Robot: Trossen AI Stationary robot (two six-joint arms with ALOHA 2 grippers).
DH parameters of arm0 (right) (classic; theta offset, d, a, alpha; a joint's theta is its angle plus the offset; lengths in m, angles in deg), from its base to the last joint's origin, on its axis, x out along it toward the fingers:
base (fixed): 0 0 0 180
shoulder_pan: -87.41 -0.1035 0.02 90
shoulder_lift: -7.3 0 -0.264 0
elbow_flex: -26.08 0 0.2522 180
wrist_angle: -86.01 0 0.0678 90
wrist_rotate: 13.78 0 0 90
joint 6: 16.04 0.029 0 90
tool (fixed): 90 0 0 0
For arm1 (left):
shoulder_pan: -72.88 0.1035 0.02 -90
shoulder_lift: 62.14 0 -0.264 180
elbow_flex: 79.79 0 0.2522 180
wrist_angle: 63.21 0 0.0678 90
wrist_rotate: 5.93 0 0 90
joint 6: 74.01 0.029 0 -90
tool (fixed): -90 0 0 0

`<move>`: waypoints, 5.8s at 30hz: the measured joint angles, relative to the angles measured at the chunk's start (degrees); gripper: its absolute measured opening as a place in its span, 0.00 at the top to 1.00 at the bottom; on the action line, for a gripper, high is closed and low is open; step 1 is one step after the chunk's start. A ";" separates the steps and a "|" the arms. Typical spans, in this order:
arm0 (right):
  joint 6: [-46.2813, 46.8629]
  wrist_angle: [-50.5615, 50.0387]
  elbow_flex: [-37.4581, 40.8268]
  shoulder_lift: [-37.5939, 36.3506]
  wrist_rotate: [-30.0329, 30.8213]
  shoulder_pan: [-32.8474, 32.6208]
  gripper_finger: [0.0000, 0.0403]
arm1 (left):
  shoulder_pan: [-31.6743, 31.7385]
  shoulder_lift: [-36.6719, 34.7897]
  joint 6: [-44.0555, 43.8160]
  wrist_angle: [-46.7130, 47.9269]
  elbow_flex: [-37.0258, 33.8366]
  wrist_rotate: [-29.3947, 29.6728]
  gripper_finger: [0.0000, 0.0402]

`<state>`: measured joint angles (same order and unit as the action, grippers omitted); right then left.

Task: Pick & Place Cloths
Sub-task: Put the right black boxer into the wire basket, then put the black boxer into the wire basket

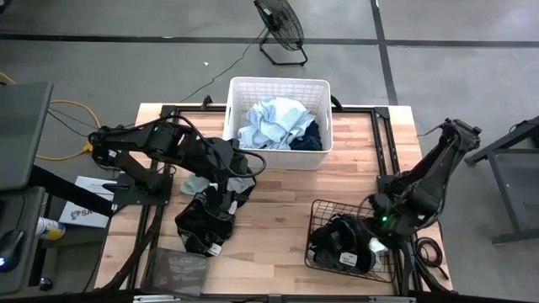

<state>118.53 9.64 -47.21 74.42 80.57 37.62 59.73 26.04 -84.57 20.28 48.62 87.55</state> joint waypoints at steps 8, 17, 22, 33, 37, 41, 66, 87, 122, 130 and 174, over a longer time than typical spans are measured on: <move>-5.03 9.84 0.00 9.36 0.06 3.51 0.99 | 0.01 0.00 -0.19 2.26 0.00 0.00 0.14; -7.33 10.95 -0.02 19.16 -0.21 7.46 0.99 | 0.00 0.00 -0.08 2.38 0.00 -0.03 0.14; -10.26 9.57 -0.15 22.91 -2.78 9.63 0.99 | 0.00 0.00 -0.19 2.41 0.00 -0.09 0.14; -15.81 12.89 3.02 24.91 -2.87 15.57 0.99 | 0.00 0.02 -0.43 2.42 0.00 -0.09 0.14; -18.87 12.92 3.23 22.90 -4.78 16.56 0.99 | 0.00 0.02 -0.43 2.40 0.02 -0.09 0.14; -19.21 11.73 3.26 18.71 -3.12 16.40 0.99 | 0.00 0.02 -0.43 2.40 0.04 -0.08 0.14; -45.16 11.95 3.23 -3.38 9.24 15.18 0.52 | 0.00 0.17 -14.47 14.14 0.04 5.08 0.14; -68.48 11.97 3.21 -17.75 13.61 15.20 0.53 | -2.46 -0.15 -58.05 14.09 -31.73 9.01 0.14; -78.29 11.89 3.19 -19.20 12.21 15.18 0.53 | -13.51 3.09 -84.86 -9.22 -54.45 -4.11 0.14; -78.03 12.02 3.18 -19.20 12.40 15.19 0.53 | -13.49 7.00 -82.41 -10.36 -54.45 -4.46 0.14; -77.87 12.26 3.17 -19.20 14.23 15.44 0.53 | -13.49 7.60 -75.81 -25.18 -55.46 -7.00 0.96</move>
<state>40.66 21.90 -44.04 55.22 94.79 53.06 46.24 33.64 -160.38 -4.89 -6.84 80.55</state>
